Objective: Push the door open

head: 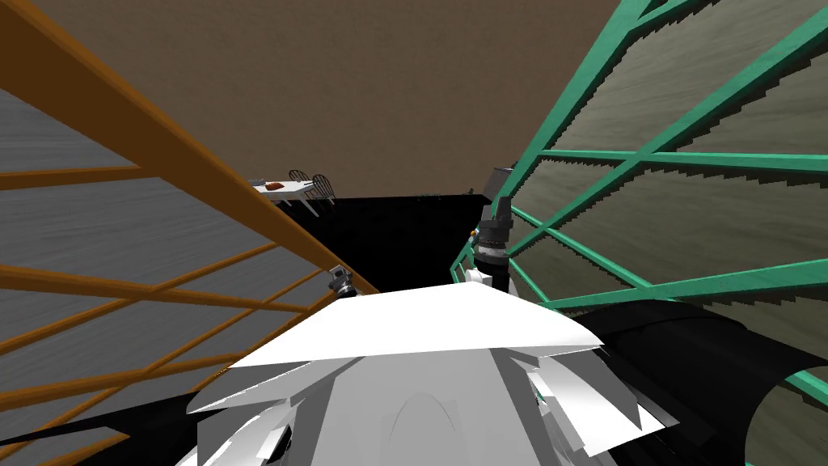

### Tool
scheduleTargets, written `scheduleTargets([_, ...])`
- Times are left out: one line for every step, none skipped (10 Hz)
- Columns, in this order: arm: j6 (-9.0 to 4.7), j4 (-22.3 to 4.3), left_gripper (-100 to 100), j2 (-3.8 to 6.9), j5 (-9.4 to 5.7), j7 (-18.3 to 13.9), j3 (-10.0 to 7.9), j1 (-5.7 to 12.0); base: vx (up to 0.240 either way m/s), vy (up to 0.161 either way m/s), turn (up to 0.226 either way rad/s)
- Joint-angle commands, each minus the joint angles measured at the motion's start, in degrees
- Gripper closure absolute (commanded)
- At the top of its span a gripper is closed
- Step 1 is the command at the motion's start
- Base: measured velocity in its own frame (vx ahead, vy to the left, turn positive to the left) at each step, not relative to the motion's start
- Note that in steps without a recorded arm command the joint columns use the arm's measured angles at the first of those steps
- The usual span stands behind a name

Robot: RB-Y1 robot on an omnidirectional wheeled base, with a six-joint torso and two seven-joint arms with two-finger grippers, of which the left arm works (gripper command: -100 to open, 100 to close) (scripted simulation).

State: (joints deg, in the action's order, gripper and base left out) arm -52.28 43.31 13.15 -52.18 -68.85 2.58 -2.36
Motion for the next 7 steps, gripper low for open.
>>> scheduleTargets([-0.09,0.3,100,0.29,-0.62,0.3,-1.05,-0.24,0.199,0.022,0.036])
scheduleTargets([-0.10,0.1,100,0.17,-0.36,0.0,-0.57,-0.21,0.092,0.015,0.023])
scheduleTargets([-0.34,-0.1,100,0.44,-0.98,0.2,-1.51,-0.20,0.122,0.037,0.023])
scheduleTargets([-0.44,-0.2,100,0.49,-1.31,0.3,-1.96,-0.21,0.194,0.046,0.039])
scheduleTargets([-0.56,-0.4,100,0.56,-1.69,0.4,-2.47,-0.22,0.202,0.050,0.051])
scheduleTargets([-0.70,-0.7,100,0.63,-2.11,0.6,-3.03,-0.23,0.187,0.055,0.055])
scheduleTargets([-0.84,-0.9,100,0.70,-2.55,0.7,-3.63,-0.25,0.188,0.046,0.036])
